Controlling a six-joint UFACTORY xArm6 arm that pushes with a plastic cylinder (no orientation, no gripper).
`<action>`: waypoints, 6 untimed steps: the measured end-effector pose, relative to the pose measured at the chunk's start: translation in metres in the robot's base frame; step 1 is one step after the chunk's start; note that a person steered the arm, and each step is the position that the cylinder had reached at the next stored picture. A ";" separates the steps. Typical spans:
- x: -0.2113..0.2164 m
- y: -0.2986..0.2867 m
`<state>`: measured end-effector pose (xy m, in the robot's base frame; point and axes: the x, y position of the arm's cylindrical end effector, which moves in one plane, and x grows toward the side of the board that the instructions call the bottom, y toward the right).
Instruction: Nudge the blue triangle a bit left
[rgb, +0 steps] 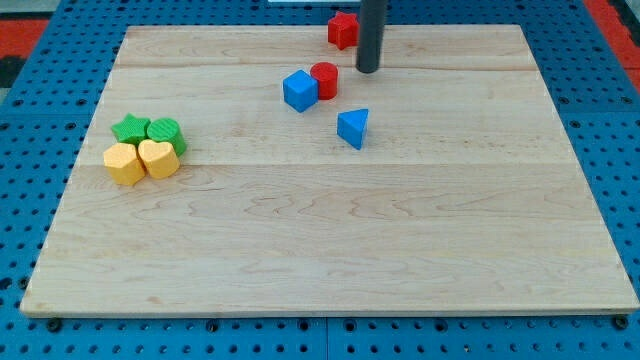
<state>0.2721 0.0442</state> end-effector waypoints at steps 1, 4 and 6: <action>0.006 -0.032; 0.043 -0.023; 0.067 0.017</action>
